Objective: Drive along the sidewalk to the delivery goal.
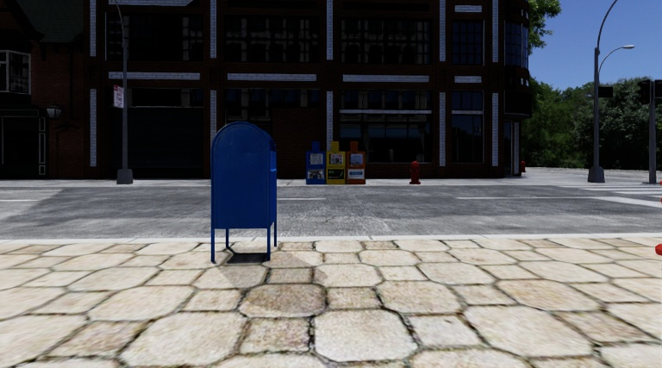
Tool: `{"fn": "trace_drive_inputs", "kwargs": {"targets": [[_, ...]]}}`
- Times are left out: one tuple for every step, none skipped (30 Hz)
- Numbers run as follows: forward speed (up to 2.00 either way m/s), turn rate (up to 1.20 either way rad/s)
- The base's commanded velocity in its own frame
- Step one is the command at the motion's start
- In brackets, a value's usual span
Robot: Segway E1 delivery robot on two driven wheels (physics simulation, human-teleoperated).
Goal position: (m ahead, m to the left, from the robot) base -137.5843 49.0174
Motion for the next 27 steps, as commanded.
{"fn": "trace_drive_inputs", "kwargs": {"targets": [[0.0, 0.0], [0.0, 0.0], [0.0, 0.0], [0.0, 0.0], [0.0, 0.0], [0.0, 0.0], [0.0, 0.0], [0.0, 0.0], [0.0, 0.0], [0.0, 0.0], [0.0, 0.0], [0.0, 0.0], [0.0, 0.0], [0.0, 0.0], [0.0, 0.0], [0.0, 0.0], [0.0, 0.0], [0.0, 0.0], [0.0, 0.0], [0.0, 0.0], [0.0, 0.0], [0.0, 0.0], [0.0, 0.0], [0.0, 0.0], [0.0, 0.0], [0.0, 0.0], [0.0, 0.0]]}}
